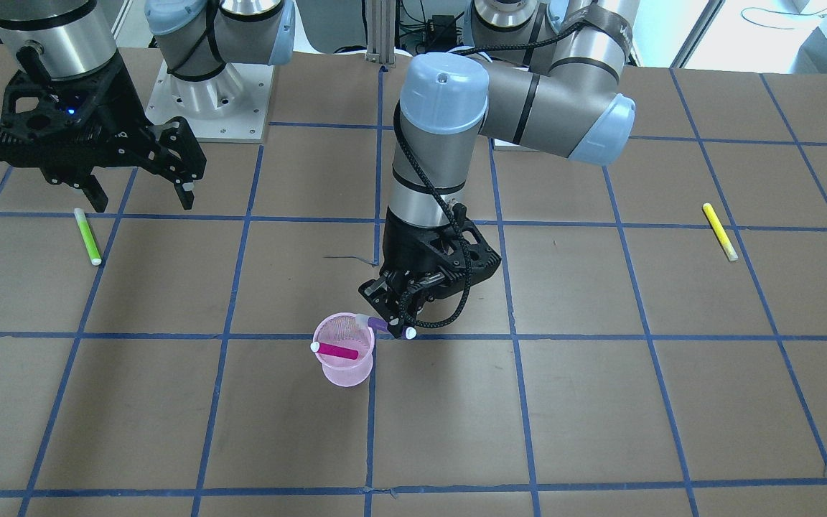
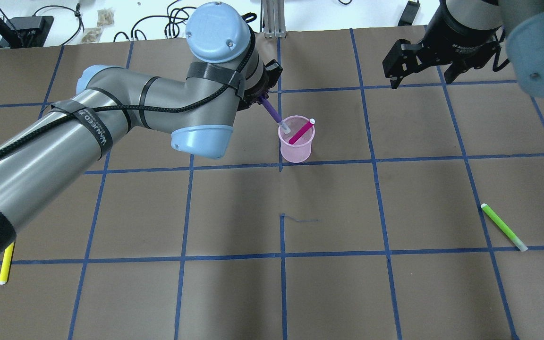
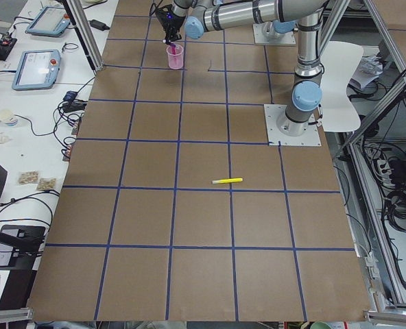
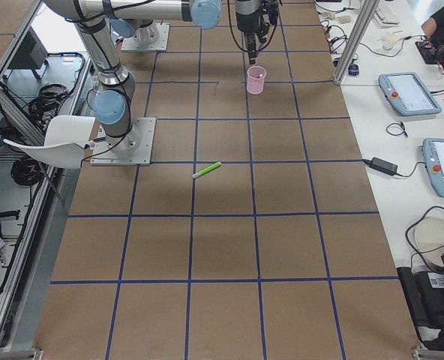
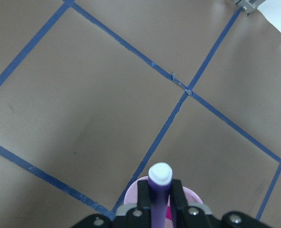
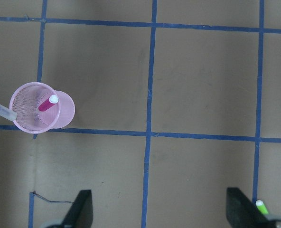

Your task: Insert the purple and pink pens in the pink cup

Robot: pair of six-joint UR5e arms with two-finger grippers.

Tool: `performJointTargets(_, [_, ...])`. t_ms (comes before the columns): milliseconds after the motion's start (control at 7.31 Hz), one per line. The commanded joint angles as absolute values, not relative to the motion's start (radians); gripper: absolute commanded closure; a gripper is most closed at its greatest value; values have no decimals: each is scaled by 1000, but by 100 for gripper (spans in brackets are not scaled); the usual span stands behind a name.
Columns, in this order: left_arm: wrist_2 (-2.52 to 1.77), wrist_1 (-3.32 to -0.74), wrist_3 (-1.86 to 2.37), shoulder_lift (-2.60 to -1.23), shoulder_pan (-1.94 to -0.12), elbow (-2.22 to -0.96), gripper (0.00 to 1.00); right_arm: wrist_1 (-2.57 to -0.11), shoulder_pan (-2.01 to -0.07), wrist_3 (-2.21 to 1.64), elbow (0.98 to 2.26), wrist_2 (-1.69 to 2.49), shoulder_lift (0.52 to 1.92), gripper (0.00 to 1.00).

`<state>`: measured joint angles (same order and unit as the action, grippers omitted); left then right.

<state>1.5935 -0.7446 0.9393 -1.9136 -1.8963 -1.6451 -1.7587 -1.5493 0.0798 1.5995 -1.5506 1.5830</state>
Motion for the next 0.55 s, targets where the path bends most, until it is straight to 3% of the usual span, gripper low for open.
performJointTargets(0, [1595,-716,945,-1937,-1898,-1644,100,-1761,-1549,81,1603,-1549,1583,0])
performJointTargets(410, [1608,-684,963,-1957,-1925,-1646,100,-1761,-1549,83,1606,-1551,1582,0])
